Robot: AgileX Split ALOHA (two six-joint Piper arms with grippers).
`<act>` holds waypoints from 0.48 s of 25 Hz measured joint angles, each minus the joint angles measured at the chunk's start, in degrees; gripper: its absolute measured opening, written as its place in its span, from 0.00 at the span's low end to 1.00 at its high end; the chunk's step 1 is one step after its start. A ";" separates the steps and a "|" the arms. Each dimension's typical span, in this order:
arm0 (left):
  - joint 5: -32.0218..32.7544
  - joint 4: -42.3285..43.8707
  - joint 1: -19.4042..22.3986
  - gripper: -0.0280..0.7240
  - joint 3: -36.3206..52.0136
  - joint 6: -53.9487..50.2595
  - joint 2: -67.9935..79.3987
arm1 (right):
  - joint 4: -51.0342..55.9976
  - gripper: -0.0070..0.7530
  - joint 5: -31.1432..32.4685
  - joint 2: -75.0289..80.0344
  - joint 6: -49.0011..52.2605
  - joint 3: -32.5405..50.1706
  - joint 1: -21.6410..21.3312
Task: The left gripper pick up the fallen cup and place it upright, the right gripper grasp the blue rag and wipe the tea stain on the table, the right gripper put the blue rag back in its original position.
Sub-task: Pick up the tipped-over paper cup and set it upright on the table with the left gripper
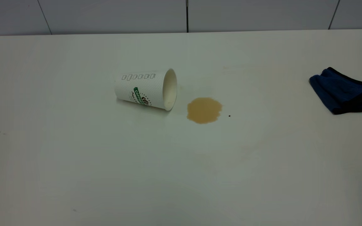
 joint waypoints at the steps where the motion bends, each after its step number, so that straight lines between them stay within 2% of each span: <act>1: -1.23 0.61 0.00 0.36 -0.81 0.00 3.57 | 0.00 0.75 0.00 0.00 0.00 0.00 0.00; 4: -5.65 1.30 0.00 0.36 -4.84 0.12 15.30 | 0.00 0.75 0.00 0.00 0.00 0.00 0.00; 7: -10.18 1.22 0.00 0.42 -11.15 1.75 27.34 | 0.00 0.75 0.00 0.00 0.00 0.00 0.00; 9: -12.00 1.12 0.00 0.51 -15.32 3.15 35.43 | 0.00 0.75 0.00 0.00 0.00 0.00 0.00; 12: -12.80 1.00 -0.30 0.71 -22.06 4.01 46.62 | 0.00 0.75 0.00 0.00 0.00 0.00 0.00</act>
